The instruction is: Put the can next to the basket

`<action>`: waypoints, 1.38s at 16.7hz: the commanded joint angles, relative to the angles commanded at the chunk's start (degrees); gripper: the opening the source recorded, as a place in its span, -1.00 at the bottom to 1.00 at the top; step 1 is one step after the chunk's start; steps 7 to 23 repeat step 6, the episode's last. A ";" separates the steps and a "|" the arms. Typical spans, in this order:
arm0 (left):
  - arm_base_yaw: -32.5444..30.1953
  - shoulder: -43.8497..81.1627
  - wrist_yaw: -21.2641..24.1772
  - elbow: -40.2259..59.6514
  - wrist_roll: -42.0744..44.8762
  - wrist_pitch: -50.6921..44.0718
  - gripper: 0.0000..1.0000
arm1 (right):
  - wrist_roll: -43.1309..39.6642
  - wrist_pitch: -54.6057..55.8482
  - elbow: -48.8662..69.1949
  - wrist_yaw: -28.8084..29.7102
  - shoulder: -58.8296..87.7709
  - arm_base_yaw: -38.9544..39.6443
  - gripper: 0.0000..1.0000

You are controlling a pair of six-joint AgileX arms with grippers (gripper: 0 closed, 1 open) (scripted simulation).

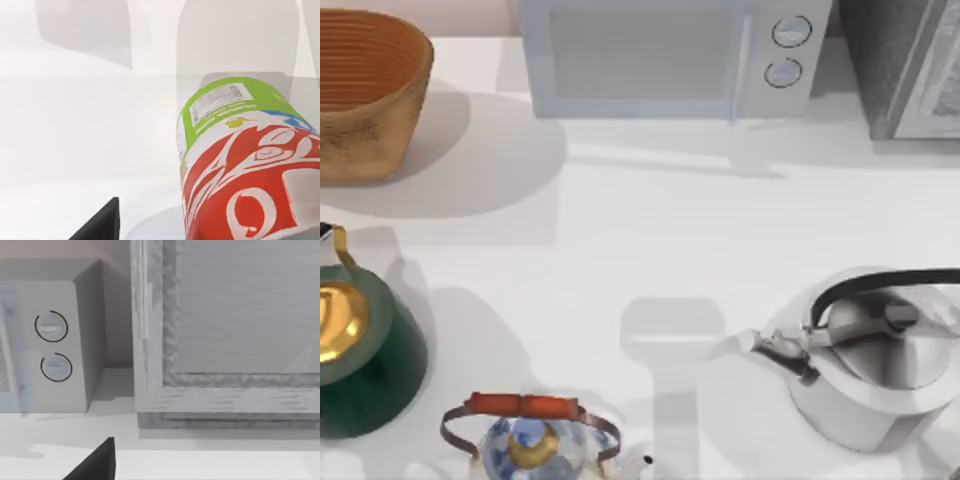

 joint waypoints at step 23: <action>-0.12 -1.56 0.01 5.81 -0.07 -7.48 1.00 | 0.00 0.00 0.00 0.00 0.00 0.00 1.00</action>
